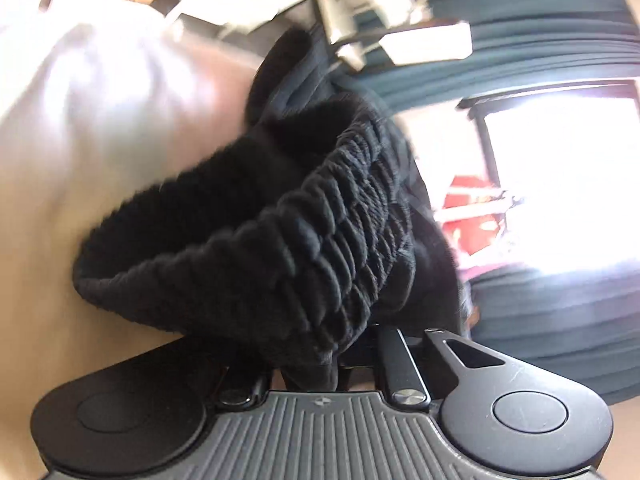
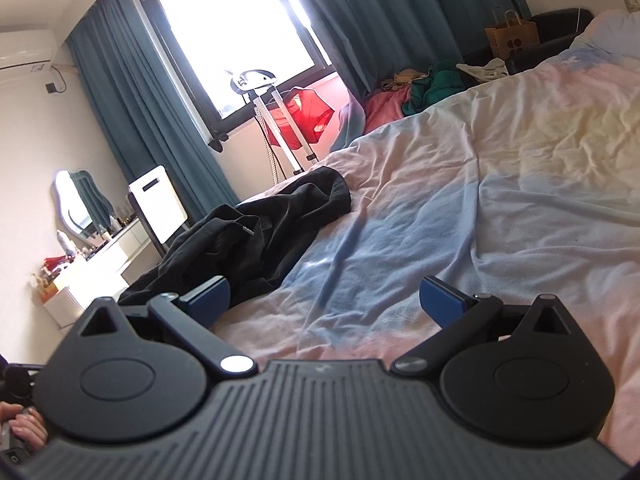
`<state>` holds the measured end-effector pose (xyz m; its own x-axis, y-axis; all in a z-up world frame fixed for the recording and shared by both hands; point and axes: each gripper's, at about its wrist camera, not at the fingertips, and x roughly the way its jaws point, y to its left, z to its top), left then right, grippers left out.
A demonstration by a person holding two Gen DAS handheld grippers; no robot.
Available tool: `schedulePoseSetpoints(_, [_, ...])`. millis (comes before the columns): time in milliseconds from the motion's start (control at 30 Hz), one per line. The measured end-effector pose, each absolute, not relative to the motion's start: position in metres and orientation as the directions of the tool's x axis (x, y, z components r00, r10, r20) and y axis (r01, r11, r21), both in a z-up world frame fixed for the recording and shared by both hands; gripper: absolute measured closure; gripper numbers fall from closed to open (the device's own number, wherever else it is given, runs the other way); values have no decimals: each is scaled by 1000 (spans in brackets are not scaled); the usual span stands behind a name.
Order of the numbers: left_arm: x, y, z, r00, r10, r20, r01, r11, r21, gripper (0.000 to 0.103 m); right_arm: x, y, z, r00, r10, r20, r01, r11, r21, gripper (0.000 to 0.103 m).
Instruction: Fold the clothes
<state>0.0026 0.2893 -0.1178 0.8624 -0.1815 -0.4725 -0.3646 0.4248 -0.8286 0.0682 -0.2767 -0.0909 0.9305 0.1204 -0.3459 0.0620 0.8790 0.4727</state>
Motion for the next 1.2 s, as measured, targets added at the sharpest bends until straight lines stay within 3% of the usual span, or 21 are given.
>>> schedulePoseSetpoints(133, [-28,283,-89,912,65,-404,-342,664,-665,96,68,-269,-88,935,137,-327,22,898,439,0])
schedulePoseSetpoints(200, [-35,267,-90,875,190,-445,-408,784,-467,96,68,-265,-87,937,139,-320,9,907,421,0])
schedulePoseSetpoints(267, [-43,250,-103,833,232,-502,-434,837,-333,94,69,-262,-86,937,140,-320,4,911,412,0])
schedulePoseSetpoints(400, [-86,229,-116,808,209,-550,-414,867,-278,91,71,-258,-85,936,155,-316,-11,911,412,0])
schedulePoseSetpoints(433, [-98,223,-115,807,200,-555,-405,872,-274,86,70,-257,-84,936,161,-313,-18,910,414,0])
schedulePoseSetpoints(500, [-117,213,-105,796,172,-580,-390,879,-274,66,69,-256,-83,938,170,-304,-29,908,418,0])
schedulePoseSetpoints(533, [-122,209,-95,789,152,-596,-383,879,-283,50,68,-256,-82,938,174,-300,-33,906,421,0])
schedulePoseSetpoints(567, [-127,204,-87,782,131,-610,-376,879,-294,41,68,-256,-82,938,178,-296,-38,905,425,0])
schedulePoseSetpoints(733, [-129,174,-29,825,75,-560,-292,905,-309,20,64,-256,-80,935,208,-286,-62,892,448,3])
schedulePoseSetpoints(767, [-128,168,-16,838,67,-542,-272,912,-308,18,63,-257,-80,934,214,-285,-65,889,453,5])
schedulePoseSetpoints(833, [-115,133,-2,858,36,-512,-205,938,-278,17,62,-258,-82,931,221,-292,-65,885,461,27])
schedulePoseSetpoints(867, [-103,114,5,861,11,-508,-168,950,-263,17,62,-259,-83,927,223,-301,-61,883,466,31])
schedulePoseSetpoints(933, [-78,75,20,861,-43,-507,-89,968,-234,17,62,-261,-88,915,239,-326,-52,870,490,54])
schedulePoseSetpoints(1000, [-52,42,33,872,-82,-483,-40,971,-237,17,66,-265,-92,900,270,-343,-51,845,532,69])
schedulePoseSetpoints(1100, [-20,3,50,896,-131,-424,29,971,-238,12,81,-271,-96,873,344,-346,-58,777,626,77])
schedulePoseSetpoints(1200, [31,-11,41,903,-174,-393,70,962,-265,11,107,-277,-93,858,399,-325,-68,715,696,76])
